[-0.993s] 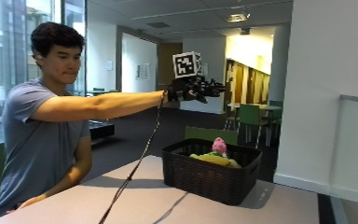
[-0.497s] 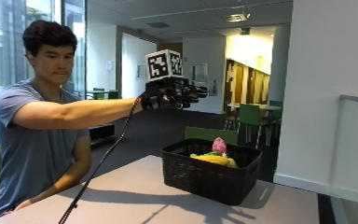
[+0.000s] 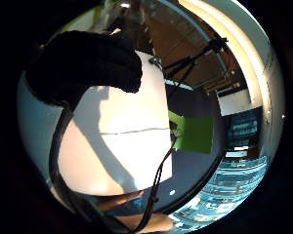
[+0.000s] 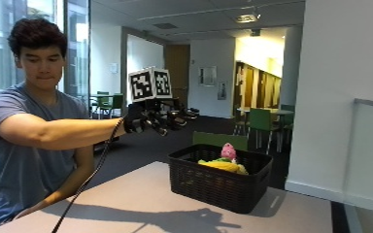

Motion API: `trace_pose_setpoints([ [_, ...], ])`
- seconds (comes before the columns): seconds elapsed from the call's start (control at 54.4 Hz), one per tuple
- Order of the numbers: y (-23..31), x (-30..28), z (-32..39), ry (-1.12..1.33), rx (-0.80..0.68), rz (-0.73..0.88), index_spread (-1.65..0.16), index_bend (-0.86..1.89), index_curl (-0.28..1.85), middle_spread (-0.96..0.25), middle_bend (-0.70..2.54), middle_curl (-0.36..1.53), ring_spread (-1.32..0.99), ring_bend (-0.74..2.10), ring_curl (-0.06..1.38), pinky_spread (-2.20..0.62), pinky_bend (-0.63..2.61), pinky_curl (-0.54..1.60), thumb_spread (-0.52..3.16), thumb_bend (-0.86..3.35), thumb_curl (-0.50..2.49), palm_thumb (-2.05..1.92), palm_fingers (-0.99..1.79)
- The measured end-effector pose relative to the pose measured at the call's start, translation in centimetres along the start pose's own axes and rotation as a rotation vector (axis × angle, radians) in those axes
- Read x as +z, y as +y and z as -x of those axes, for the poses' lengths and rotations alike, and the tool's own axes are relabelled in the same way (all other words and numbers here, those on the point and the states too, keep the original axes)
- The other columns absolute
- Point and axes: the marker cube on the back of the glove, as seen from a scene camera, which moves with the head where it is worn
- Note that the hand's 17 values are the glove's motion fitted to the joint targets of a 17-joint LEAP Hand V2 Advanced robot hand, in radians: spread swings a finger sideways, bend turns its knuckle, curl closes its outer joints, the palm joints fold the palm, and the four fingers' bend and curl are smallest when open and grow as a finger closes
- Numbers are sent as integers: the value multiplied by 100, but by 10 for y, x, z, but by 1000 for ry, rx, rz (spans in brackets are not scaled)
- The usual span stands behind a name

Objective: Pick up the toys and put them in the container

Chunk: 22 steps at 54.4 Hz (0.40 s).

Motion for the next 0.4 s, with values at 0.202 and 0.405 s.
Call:
trace_pose_setpoints([
  [0.202, 8, 11, -11, 20, 1, 1, -31, 9, 14, 0, 18, 36, 3, 44, 24, 6, 125, 33, 106, -8, 16, -11, -13],
  [0.405, 11, 17, -19, 14, 5, 21, -31, 9, 14, -1, 18, 36, 3, 44, 25, 6, 125, 33, 106, -8, 16, -11, -13],
])
